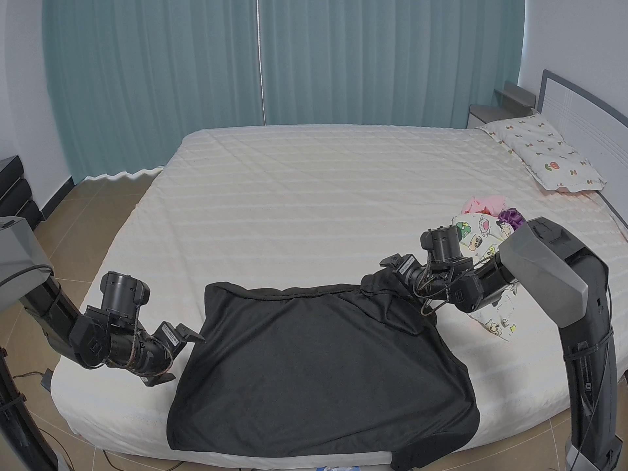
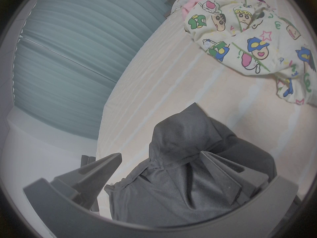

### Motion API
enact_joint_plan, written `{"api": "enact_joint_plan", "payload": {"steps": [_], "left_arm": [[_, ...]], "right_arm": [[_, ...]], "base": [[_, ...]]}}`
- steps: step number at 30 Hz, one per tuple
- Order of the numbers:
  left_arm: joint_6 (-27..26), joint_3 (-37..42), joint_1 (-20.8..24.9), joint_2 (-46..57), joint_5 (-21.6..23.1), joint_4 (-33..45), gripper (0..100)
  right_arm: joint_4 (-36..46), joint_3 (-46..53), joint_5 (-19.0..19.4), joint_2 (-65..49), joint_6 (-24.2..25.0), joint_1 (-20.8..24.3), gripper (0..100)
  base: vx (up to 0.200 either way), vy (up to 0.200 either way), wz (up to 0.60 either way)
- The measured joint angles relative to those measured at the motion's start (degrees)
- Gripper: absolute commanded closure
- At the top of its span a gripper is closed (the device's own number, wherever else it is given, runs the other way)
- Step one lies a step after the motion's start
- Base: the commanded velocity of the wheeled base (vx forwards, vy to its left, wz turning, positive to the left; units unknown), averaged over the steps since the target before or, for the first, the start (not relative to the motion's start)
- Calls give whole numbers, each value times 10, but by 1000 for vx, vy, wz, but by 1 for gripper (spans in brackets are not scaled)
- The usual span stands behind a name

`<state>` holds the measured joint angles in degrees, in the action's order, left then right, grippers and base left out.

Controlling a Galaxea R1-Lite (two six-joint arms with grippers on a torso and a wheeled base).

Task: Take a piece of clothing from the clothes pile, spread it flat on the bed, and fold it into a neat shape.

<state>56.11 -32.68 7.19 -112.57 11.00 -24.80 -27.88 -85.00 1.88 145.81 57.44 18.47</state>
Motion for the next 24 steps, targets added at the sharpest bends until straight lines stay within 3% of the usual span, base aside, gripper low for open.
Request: {"api": "enact_joint_plan", "payload": {"steps": [2, 3, 16, 24], "left_arm": [[0, 0, 0, 0, 1, 0, 0], [0, 1, 0, 0, 1, 0, 0], [1, 3, -1, -1, 2, 0, 0], [1, 7, -1, -1, 2, 0, 0]], "right_arm": [[13, -20, 0, 14, 1, 0, 0], [36, -45, 0, 27, 2, 0, 100], [94, -168, -32, 83, 30, -5, 100], [60, -215, -41, 87, 70, -28, 100]], "base": [[0, 0, 0], [0, 0, 0], [0, 0, 0], [0, 0, 0]]}}
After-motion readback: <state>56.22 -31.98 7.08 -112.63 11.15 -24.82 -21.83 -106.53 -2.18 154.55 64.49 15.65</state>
